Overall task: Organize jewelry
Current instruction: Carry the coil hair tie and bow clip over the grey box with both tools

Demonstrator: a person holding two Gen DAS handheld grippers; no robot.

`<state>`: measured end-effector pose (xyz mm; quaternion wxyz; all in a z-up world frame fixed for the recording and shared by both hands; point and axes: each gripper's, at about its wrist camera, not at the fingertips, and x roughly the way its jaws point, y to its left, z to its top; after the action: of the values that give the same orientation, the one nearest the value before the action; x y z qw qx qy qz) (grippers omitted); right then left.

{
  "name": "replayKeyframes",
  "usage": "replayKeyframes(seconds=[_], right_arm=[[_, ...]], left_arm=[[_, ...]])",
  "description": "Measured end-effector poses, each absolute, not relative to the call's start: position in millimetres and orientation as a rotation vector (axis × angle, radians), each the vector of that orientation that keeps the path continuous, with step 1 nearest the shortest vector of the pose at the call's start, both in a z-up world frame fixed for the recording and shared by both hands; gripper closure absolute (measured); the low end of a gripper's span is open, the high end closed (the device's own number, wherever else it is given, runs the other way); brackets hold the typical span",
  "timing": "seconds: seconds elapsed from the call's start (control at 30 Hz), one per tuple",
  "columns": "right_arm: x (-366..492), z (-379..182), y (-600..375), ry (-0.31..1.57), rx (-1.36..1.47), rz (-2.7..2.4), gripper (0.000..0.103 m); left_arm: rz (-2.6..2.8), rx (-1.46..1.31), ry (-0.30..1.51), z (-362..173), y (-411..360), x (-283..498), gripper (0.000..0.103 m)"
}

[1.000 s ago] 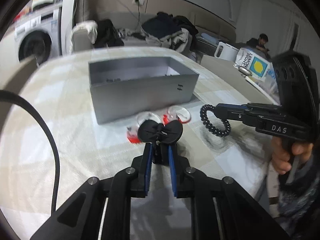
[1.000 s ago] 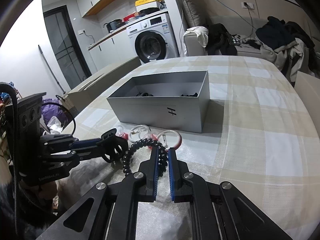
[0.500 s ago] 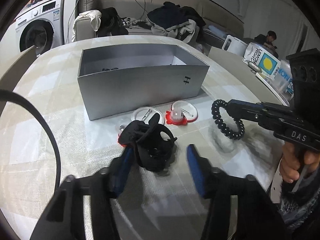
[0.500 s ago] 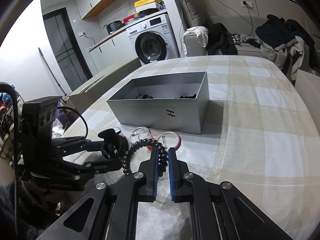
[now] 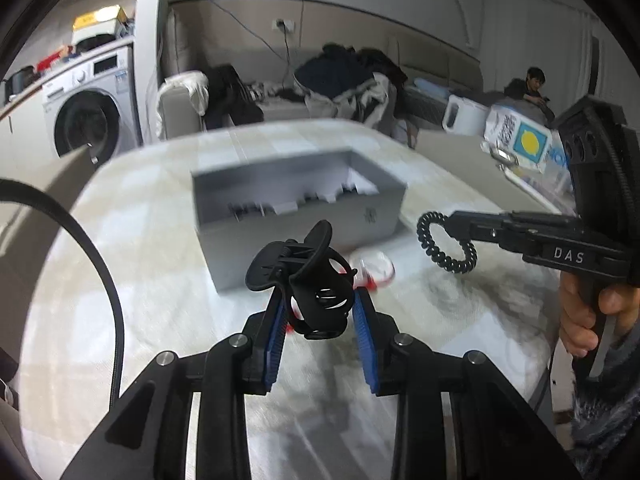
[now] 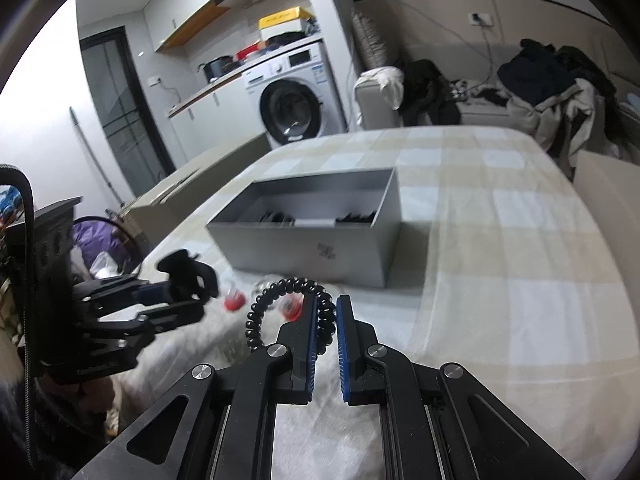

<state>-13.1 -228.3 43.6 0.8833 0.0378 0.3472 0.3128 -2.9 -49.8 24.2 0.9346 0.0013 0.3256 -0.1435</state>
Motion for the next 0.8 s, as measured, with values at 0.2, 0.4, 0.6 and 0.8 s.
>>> replayKeyframes(seconds=[0.2, 0.4, 0.6, 0.8], right_arm=[[8.0, 68.4, -224.9, 0.687, 0.114, 0.579, 0.094], [39.2, 77.3, -212.7, 0.681, 0.139, 0.543, 0.094], [62.3, 69.0, -205.0, 0.705, 0.149, 0.514, 0.094], [75.3, 58.7, -200.0, 0.722, 0.154, 0.511, 0.094]], left_arm=[[-0.260, -0.042, 0.598, 47.1, -40.0, 20.0, 0.077], [-0.221, -0.087, 0.574, 52.2, -37.0, 45.4, 0.077], [-0.187, -0.063, 0.578, 43.2, -40.3, 67.0, 0.077], [-0.184, -0.030, 0.592, 36.5, -44.3, 74.1, 0.077]])
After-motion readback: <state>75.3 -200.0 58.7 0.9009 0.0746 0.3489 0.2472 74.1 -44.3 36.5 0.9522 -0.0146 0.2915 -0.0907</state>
